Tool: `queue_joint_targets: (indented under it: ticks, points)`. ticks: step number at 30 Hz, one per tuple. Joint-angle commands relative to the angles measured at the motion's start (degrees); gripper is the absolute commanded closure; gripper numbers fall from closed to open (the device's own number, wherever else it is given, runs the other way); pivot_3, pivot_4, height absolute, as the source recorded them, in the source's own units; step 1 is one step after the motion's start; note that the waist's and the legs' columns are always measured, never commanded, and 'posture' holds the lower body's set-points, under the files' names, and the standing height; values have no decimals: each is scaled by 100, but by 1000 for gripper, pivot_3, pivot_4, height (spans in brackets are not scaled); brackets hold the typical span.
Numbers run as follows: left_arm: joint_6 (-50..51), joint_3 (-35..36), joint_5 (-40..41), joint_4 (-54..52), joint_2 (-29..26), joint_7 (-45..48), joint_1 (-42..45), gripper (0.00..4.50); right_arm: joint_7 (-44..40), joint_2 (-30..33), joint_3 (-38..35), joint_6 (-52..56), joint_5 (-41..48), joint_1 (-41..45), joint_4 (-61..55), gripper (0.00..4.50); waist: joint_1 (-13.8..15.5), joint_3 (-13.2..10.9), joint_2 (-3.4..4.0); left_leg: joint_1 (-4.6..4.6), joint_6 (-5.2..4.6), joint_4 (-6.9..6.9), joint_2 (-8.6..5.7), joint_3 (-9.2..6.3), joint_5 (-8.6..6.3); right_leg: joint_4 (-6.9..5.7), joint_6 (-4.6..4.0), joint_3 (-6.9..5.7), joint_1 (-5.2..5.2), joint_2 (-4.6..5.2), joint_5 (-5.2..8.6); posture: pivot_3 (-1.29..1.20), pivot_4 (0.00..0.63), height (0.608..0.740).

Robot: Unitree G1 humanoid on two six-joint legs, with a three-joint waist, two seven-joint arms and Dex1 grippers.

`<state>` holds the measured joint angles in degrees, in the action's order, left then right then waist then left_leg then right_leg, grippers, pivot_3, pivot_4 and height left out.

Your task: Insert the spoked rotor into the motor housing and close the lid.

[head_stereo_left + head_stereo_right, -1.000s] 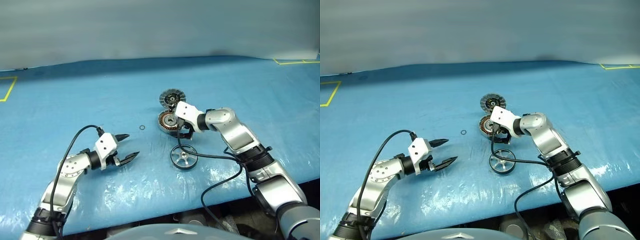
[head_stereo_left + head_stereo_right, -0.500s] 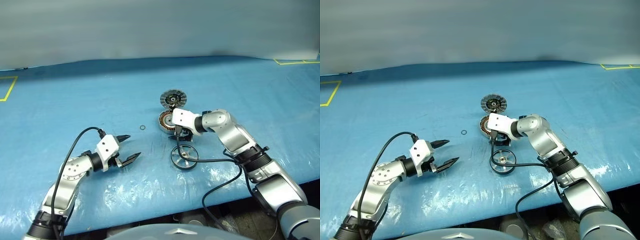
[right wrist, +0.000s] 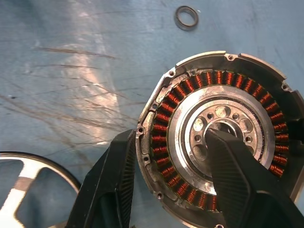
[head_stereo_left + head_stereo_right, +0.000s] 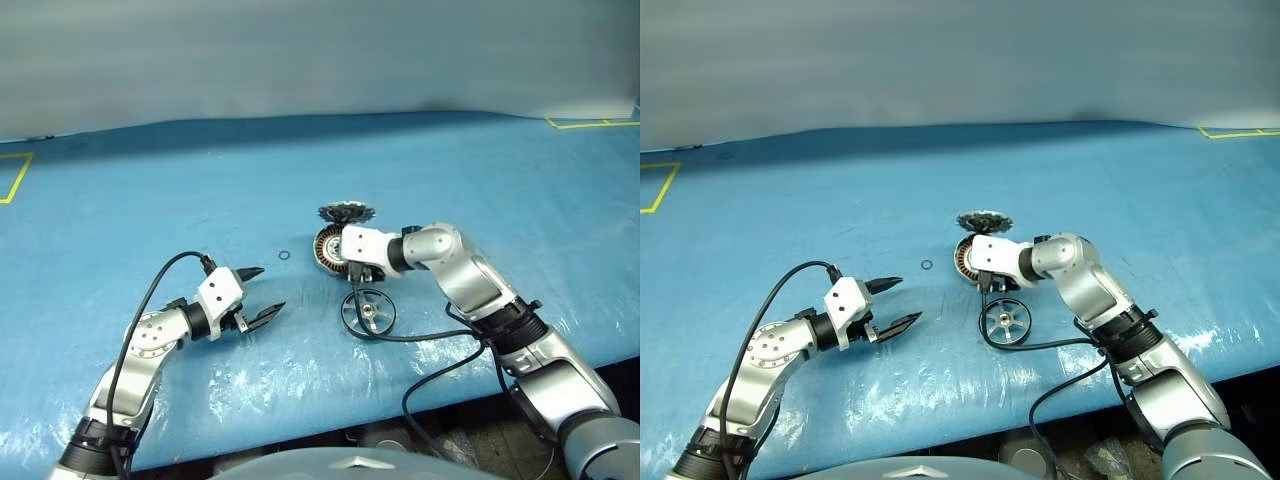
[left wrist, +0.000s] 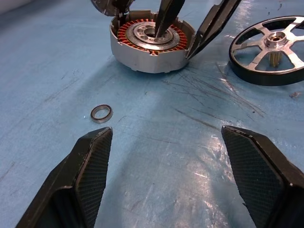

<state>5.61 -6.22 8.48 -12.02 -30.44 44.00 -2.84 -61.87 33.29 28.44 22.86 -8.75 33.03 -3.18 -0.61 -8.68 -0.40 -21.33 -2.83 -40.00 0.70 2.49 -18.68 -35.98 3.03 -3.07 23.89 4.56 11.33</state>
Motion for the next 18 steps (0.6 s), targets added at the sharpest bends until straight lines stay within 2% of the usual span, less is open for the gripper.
queue_joint_targets:
  ticks: [1, 9, 18]
  points:
    - [-112, 36, 32, -83, 23, -21, 72, 560, -429, 133, 170, -12, 129, -98, -836, 2492, -1, -1, 1, -4, 0, 0, 0, -5, 0, 3, 1, -5, 1, 0, 0, 0, 150, 740]
    - [-138, 26, -12, 8, 25, -46, 112, 560, -729, 117, 334, 319, 242, -44, -1468, 2492, 1, -3, 4, -17, 0, -7, -2, -14, 1, 4, 2, -14, 6, 1, -1, 0, 150, 740]
    - [-196, 78, -67, 30, -102, -9, 39, 560, -1146, 448, 628, 1069, 280, -47, -1748, 2492, 23, -3, 4, -20, 2, -9, -8, -38, 2, 7, 0, -36, -4, 10, 0, 0, 150, 740]
